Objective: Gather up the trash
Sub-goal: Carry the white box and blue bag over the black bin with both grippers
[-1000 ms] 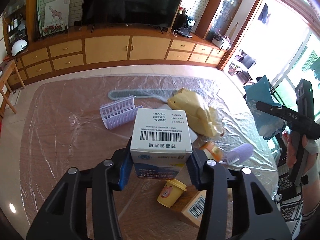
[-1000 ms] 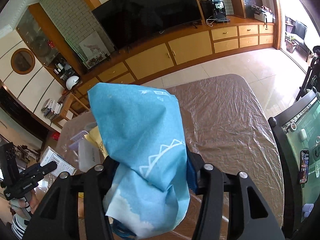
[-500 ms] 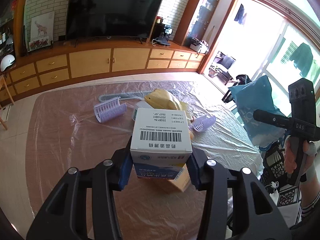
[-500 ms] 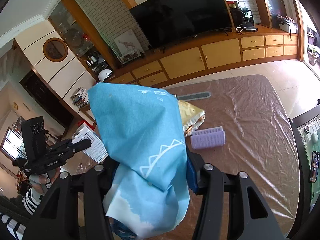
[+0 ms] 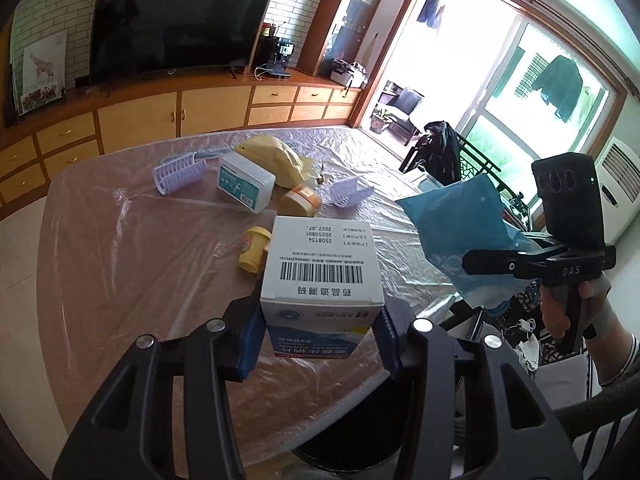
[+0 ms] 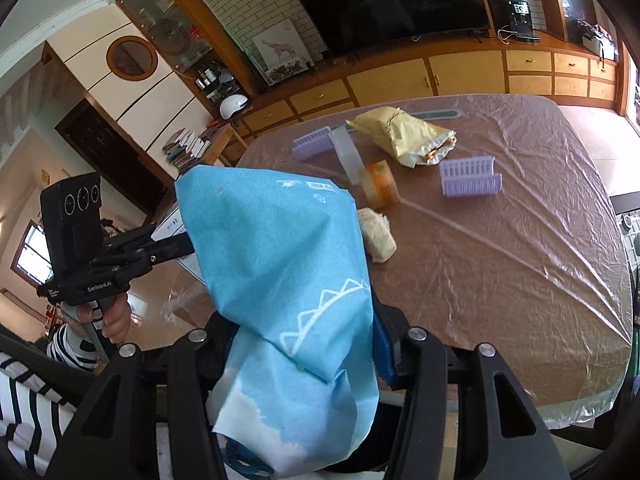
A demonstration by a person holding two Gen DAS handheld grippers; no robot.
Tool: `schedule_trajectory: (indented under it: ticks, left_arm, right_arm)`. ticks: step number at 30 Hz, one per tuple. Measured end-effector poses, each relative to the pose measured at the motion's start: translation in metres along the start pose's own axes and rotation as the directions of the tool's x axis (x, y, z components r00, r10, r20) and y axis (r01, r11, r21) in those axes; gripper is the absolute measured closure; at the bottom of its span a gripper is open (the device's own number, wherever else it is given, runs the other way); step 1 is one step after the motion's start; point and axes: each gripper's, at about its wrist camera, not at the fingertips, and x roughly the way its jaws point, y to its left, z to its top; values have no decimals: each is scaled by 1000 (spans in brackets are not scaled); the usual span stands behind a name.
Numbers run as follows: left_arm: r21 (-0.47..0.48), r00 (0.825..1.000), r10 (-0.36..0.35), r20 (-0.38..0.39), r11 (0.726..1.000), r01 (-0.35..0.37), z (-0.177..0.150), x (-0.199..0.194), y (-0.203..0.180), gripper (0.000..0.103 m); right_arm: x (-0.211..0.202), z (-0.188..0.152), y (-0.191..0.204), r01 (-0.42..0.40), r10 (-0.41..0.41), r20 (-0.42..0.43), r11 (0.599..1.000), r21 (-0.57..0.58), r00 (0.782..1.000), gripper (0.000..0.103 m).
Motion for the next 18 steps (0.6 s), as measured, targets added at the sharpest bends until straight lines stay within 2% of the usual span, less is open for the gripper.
schedule_trajectory:
  ticks: [4, 9, 14, 18]
  left_arm:
    - [16, 999, -9, -41, 1000, 10, -21, -2, -17, 55]
    - [39, 994, 21, -106, 999, -17, -50, 6, -48, 55]
    - [53, 983, 50, -177, 998, -41, -82, 20, -76, 55]
    - [62, 972, 85, -218, 995, -73, -101, 31, -84, 55]
  right_arm:
    - [3, -22, 7, -25, 19, -88, 997, -67, 996, 52]
    - [9, -55, 15, -50, 20, -203, 988, -144, 979, 52]
    - [12, -77, 15, -55, -1, -275, 979, -195, 961, 52]
    - [18, -98, 13, -43, -30, -324, 976, -215, 946, 52]
